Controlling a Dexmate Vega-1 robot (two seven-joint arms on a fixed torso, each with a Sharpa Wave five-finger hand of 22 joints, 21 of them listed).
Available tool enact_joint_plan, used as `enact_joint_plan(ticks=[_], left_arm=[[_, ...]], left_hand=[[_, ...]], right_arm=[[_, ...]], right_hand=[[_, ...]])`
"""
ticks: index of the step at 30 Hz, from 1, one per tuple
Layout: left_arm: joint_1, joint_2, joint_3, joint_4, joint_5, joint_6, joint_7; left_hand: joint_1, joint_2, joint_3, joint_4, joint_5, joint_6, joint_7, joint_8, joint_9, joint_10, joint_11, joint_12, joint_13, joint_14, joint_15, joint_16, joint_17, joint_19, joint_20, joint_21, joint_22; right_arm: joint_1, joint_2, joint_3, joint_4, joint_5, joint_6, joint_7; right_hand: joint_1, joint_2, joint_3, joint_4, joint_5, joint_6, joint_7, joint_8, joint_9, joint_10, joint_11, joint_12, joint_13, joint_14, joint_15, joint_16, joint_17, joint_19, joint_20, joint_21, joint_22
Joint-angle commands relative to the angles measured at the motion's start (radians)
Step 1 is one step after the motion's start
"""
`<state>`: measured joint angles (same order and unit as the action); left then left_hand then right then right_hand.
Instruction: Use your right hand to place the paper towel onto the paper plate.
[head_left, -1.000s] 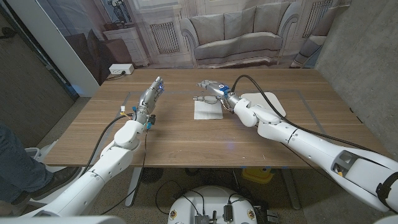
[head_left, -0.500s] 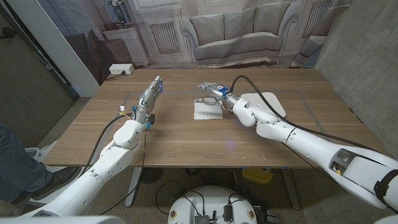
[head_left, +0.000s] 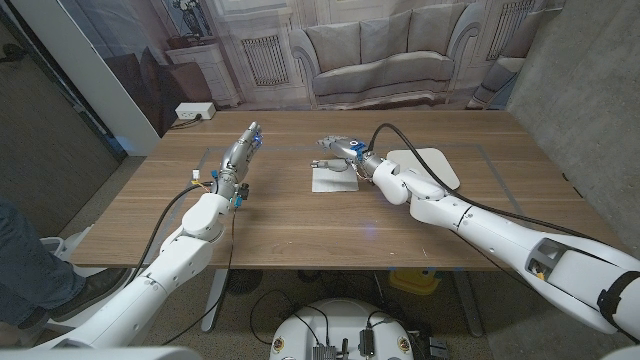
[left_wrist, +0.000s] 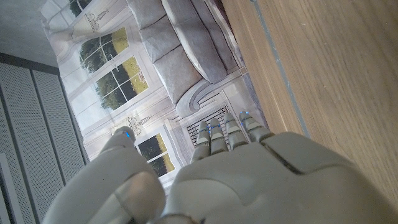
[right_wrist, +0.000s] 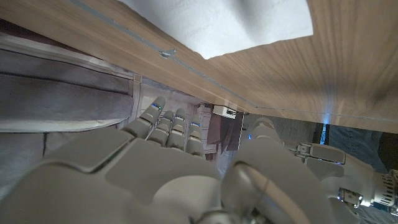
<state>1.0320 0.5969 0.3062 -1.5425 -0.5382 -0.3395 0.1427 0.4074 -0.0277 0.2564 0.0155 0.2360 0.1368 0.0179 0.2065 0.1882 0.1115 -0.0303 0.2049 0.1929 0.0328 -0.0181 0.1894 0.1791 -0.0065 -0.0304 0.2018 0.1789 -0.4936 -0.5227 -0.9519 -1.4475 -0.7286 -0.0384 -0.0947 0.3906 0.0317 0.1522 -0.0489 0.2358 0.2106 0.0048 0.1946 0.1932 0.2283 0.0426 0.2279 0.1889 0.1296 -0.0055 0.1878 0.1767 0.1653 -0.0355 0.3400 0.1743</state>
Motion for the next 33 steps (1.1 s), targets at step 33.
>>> enact_joint_plan(ticks=[33], left_arm=[[0.060, -0.003, -0.029, -0.020, 0.012, -0.030, 0.043]], left_hand=[[0.008, -0.005, -0.015, -0.003, -0.001, 0.015, -0.003, 0.002, 0.006, 0.005, -0.006, 0.004, 0.002, 0.005, -0.003, 0.000, 0.004, 0.002, -0.003, 0.000, 0.003]], right_arm=[[0.011, 0.028, -0.051, 0.070, 0.020, -0.044, -0.004]], right_hand=[[0.035, -0.007, 0.005, -0.027, -0.007, 0.001, -0.011, 0.005, 0.002, 0.008, -0.003, -0.002, 0.003, 0.020, 0.006, 0.003, 0.005, 0.010, -0.007, -0.020, 0.005]])
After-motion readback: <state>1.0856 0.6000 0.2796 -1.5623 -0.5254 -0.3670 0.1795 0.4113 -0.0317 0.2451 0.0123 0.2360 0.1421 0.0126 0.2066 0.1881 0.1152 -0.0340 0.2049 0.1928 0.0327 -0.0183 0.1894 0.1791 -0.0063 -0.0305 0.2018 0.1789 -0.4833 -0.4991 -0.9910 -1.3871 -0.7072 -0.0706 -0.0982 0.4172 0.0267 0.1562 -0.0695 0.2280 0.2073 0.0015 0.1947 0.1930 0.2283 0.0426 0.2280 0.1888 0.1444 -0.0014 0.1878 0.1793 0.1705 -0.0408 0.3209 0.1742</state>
